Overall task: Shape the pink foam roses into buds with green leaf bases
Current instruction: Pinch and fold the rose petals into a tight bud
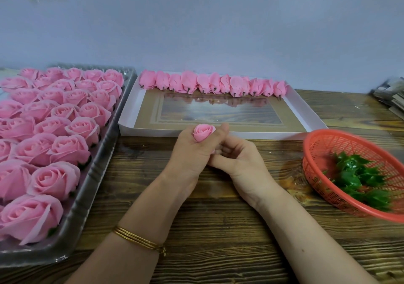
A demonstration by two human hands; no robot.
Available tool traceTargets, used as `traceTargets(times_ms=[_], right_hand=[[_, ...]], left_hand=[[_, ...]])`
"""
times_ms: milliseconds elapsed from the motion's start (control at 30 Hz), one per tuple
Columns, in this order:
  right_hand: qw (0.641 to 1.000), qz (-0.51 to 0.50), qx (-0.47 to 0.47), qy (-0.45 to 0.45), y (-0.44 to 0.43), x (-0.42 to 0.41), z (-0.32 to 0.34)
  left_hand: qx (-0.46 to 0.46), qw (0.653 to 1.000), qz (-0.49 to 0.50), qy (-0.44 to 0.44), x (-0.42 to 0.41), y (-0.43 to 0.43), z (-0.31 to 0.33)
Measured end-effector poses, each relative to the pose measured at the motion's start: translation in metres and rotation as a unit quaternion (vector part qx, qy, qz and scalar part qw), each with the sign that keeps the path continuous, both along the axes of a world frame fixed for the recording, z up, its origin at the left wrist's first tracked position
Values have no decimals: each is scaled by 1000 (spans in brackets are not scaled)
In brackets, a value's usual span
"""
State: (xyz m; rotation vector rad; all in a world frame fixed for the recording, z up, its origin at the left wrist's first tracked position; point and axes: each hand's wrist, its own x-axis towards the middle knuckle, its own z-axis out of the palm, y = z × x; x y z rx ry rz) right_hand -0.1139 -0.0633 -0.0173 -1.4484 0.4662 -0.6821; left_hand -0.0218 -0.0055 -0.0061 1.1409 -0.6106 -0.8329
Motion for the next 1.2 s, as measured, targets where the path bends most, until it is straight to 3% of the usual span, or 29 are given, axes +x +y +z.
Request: traceTargets(times_ms=[200, 533, 1200], right_hand=[[999, 22, 49, -2, 0, 0, 0], [999, -36, -29, 19, 1, 2, -1], [999, -34, -7, 10, 4, 3, 1]], left_hand=[[-5, 1000, -15, -16, 1, 2, 1], [-20, 998, 6, -52, -1, 0, -4], [-24, 997, 16, -72, -1, -1, -5]])
